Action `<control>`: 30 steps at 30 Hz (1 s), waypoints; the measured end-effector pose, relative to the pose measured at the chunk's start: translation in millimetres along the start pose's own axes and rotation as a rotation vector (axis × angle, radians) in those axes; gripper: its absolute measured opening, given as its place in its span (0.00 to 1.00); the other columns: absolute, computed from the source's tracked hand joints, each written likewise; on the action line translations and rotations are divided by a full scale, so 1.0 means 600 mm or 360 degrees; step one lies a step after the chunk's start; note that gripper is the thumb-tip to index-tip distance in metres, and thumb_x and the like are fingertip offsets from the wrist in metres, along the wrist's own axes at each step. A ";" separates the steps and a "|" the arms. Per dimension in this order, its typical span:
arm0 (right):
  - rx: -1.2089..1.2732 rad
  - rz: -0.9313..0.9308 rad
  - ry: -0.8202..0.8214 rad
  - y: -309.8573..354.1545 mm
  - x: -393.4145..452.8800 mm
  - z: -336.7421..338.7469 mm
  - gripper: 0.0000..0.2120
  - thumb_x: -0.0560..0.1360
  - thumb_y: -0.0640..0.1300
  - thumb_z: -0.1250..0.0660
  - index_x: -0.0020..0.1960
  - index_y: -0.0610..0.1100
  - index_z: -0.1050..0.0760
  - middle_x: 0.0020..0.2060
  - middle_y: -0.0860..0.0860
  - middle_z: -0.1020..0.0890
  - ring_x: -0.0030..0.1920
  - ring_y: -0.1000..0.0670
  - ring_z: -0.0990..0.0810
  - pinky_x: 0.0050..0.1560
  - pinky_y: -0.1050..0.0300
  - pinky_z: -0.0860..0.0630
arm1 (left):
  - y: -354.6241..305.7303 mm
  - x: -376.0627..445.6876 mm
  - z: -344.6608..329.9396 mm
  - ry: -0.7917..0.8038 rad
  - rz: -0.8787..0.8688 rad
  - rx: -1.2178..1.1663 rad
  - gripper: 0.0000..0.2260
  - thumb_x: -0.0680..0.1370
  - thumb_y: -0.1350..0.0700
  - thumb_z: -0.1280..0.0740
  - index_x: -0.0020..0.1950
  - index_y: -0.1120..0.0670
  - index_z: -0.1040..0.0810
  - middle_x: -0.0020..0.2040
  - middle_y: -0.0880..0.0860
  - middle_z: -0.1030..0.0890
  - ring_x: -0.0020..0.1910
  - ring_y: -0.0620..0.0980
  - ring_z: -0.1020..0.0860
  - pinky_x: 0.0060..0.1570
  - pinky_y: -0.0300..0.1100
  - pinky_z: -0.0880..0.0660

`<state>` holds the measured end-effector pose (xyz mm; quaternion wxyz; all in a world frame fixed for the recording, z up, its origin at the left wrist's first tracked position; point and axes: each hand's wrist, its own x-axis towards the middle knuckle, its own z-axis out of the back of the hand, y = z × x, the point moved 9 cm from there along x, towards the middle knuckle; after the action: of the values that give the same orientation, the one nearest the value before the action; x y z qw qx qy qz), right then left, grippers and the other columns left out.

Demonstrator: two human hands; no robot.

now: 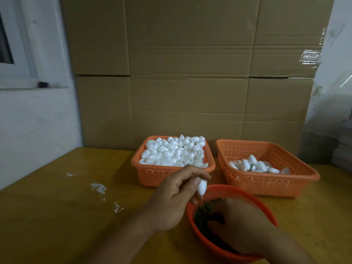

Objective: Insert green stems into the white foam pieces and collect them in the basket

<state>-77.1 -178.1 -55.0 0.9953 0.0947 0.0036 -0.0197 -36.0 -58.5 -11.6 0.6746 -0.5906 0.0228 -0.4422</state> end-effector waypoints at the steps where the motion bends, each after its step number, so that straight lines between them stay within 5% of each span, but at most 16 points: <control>1: 0.0025 -0.0011 -0.0009 0.001 0.002 0.000 0.12 0.77 0.58 0.35 0.52 0.52 0.19 0.45 0.55 0.17 0.45 0.53 0.19 0.50 0.51 0.19 | 0.003 -0.001 -0.002 0.0037 0.0043 -0.0104 0.08 0.81 0.54 0.36 0.58 0.46 0.21 0.49 0.55 0.19 0.46 0.50 0.19 0.46 0.42 0.22; 5: 0.0079 -0.0030 -0.0070 -0.002 0.008 0.001 0.09 0.77 0.54 0.34 0.51 0.51 0.20 0.44 0.55 0.17 0.44 0.53 0.19 0.49 0.53 0.19 | 0.013 -0.006 -0.010 0.0131 0.0117 -0.0276 0.17 0.76 0.62 0.28 0.60 0.46 0.22 0.51 0.58 0.19 0.48 0.49 0.21 0.50 0.43 0.22; 12: 0.0041 -0.0059 -0.0162 -0.013 0.009 0.005 0.08 0.80 0.52 0.37 0.45 0.51 0.23 0.41 0.55 0.19 0.42 0.54 0.19 0.46 0.54 0.19 | 0.021 -0.003 -0.015 0.0022 0.0229 -0.0539 0.14 0.78 0.52 0.31 0.62 0.52 0.19 0.53 0.60 0.17 0.48 0.53 0.19 0.45 0.43 0.23; 18: 0.0117 -0.0080 -0.0329 -0.019 0.002 0.024 0.07 0.76 0.53 0.34 0.43 0.52 0.21 0.38 0.55 0.19 0.39 0.56 0.20 0.42 0.58 0.20 | 0.032 -0.004 -0.014 -0.0078 0.0366 -0.0899 0.11 0.79 0.56 0.32 0.61 0.53 0.17 0.45 0.55 0.21 0.41 0.48 0.24 0.41 0.41 0.24; 27: 0.0656 -0.0021 -0.0799 -0.026 -0.022 0.070 0.12 0.71 0.48 0.34 0.32 0.44 0.26 0.28 0.48 0.22 0.29 0.52 0.24 0.32 0.52 0.28 | 0.046 -0.007 -0.010 -0.0164 0.0553 -0.1194 0.09 0.77 0.55 0.34 0.51 0.59 0.18 0.46 0.62 0.19 0.37 0.51 0.21 0.35 0.42 0.23; 30: 0.0959 0.0085 -0.0828 -0.026 -0.025 0.073 0.14 0.71 0.44 0.35 0.28 0.40 0.29 0.28 0.46 0.24 0.27 0.55 0.28 0.29 0.58 0.33 | 0.049 -0.009 -0.012 -0.0146 0.0591 -0.1203 0.09 0.77 0.54 0.34 0.50 0.57 0.18 0.45 0.62 0.19 0.37 0.51 0.21 0.35 0.42 0.23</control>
<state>-92.8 -201.2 -14.7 0.8908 0.3745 -0.2569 -0.0175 -26.4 -63.3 -40.2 0.4791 -0.8014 0.2593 -0.2469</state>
